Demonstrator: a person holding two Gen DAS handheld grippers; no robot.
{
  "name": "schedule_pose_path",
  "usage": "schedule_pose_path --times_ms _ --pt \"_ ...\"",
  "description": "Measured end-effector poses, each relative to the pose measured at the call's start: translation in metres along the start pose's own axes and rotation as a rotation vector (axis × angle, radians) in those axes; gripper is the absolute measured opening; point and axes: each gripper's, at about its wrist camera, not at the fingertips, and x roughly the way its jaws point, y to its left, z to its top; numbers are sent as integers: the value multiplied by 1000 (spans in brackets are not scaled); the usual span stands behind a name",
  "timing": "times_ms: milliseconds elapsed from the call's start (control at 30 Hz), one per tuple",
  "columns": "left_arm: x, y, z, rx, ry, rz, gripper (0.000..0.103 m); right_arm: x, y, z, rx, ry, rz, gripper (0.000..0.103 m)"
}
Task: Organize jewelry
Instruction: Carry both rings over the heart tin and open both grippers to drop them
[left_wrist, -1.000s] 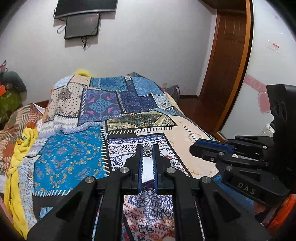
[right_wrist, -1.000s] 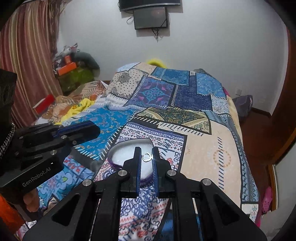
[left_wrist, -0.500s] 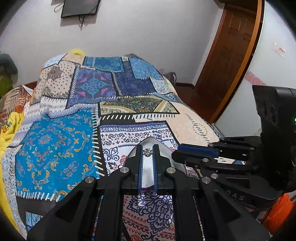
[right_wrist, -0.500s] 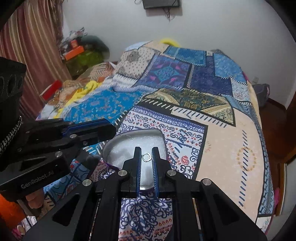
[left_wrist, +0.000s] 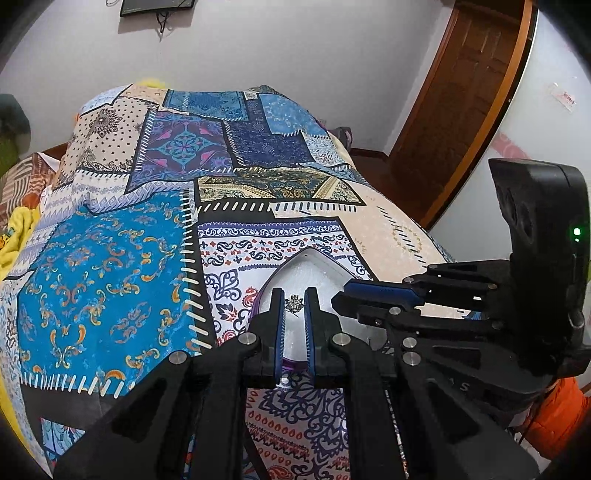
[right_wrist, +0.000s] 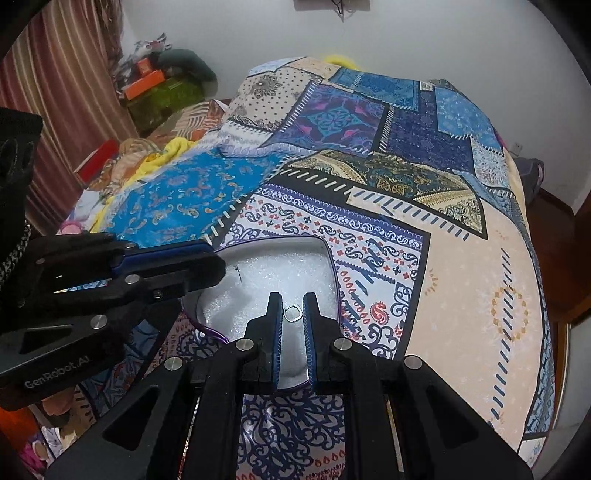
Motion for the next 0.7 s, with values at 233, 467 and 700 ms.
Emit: schedule_pose_path --times_ms 233,467,700 --pt "-4 0 0 0 2 24 9 0 3 1 -9 14 -10 11" --pt "-20 -1 1 2 -20 45 9 -13 8 1 -28 -9 -45 14" --pt "-45 -7 -4 13 -48 78 22 -33 17 -2 -38 -37 -71 15"
